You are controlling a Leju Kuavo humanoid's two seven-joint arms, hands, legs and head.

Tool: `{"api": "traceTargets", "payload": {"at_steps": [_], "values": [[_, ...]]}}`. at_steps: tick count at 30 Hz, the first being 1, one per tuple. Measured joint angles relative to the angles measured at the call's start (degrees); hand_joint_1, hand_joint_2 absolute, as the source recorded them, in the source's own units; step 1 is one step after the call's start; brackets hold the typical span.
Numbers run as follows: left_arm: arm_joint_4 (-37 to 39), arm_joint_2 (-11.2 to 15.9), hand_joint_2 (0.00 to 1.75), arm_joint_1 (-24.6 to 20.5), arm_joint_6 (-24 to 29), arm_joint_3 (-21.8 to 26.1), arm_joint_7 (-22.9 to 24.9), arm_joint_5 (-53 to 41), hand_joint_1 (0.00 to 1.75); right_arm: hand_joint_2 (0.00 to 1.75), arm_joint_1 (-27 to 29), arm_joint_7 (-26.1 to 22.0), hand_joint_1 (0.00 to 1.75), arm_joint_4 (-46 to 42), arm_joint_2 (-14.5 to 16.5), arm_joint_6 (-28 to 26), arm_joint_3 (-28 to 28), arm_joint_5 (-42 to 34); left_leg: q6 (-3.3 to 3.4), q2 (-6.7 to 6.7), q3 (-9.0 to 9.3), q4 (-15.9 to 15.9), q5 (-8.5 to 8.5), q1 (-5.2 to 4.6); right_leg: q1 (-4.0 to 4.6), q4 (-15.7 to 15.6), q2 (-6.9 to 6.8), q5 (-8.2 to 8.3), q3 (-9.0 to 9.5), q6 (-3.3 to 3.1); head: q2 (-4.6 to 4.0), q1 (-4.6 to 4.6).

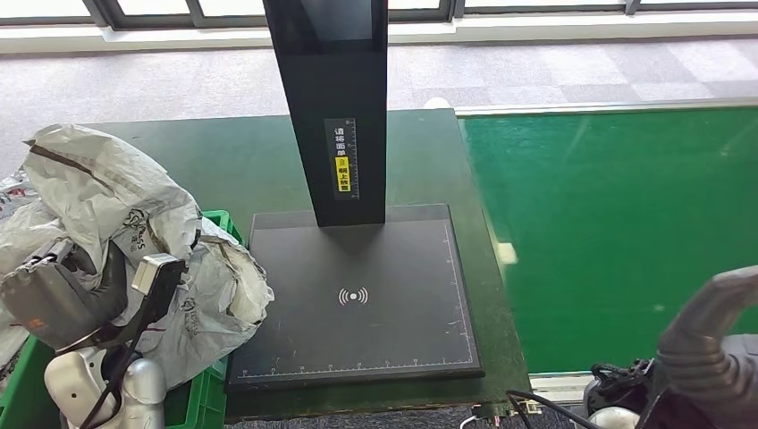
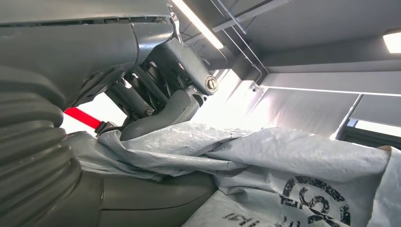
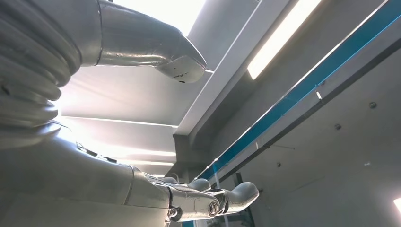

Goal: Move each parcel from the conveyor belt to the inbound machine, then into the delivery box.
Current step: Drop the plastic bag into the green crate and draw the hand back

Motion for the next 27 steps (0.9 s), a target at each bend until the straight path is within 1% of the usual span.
{"api": "traceTargets", "payload": {"at_steps": [4, 12, 16, 17, 21, 27], "values": [[0.67, -0.01, 1.75, 0.09, 0.0, 0.7, 0.55, 0.07, 1.75, 1.75, 0.11, 0.0, 0.0, -0.02, 0.0, 0.0, -0.68, -0.03, 0.0, 0.0, 0.0, 0.0, 0.0, 0.0, 0.0, 0.0, 0.0, 0.0, 0.0, 0.0, 0.0, 0.0], [1.59, -0.1, 1.75, 0.47, 0.0, 3.09, -0.87, 1.76, 1.73, 1.75, 0.14, 0.0, 0.0, -0.04, 0.0, 0.0, -0.74, 0.04, 0.0, 0.0, 0.0, 0.0, 0.0, 0.0, 0.0, 0.0, 0.0, 0.0, -0.01, 0.0, 0.0, 0.0], [1.68, -0.13, 1.75, 0.58, 0.0, 3.65, -0.95, 1.98, 0.0, 1.75, 0.18, 0.0, 0.0, -0.04, 0.02, 0.0, -0.74, 0.05, 0.0, 0.0, 0.0, 0.0, 0.0, 0.0, 0.0, 0.0, 0.0, 0.0, 0.0, 0.0, 0.0, 0.0], [1.63, -0.13, 1.75, 0.61, 0.0, 3.8, -0.97, 2.14, 0.0, 1.75, 0.19, 0.0, 0.0, -0.04, 0.02, 0.0, -0.74, 0.07, 0.0, 0.0, 0.0, 0.0, 0.0, 0.0, 0.0, 0.0, 0.0, 0.0, 0.01, 0.0, 0.0, 0.0], [1.17, -0.15, 0.0, 0.73, 0.0, 4.19, -1.73, 4.01, 0.0, 1.75, 0.2, 0.0, 0.0, -0.02, 0.02, 0.0, -0.74, 0.15, 0.0, -0.01, 0.0, 0.0, 0.0, 0.0, 0.0, 0.0, -0.01, 0.0, 0.01, 0.0, 0.0, 0.0], [0.75, -0.16, 0.0, 0.76, 0.0, 4.36, -3.23, 6.09, 0.0, 1.75, 0.2, 0.0, 0.0, -0.02, 0.02, 0.0, -0.74, 0.13, 0.0, -0.01, -0.01, 0.0, 0.0, 0.0, 0.0, 0.0, -0.01, 0.0, 0.01, 0.0, 0.0, 0.0]]}}
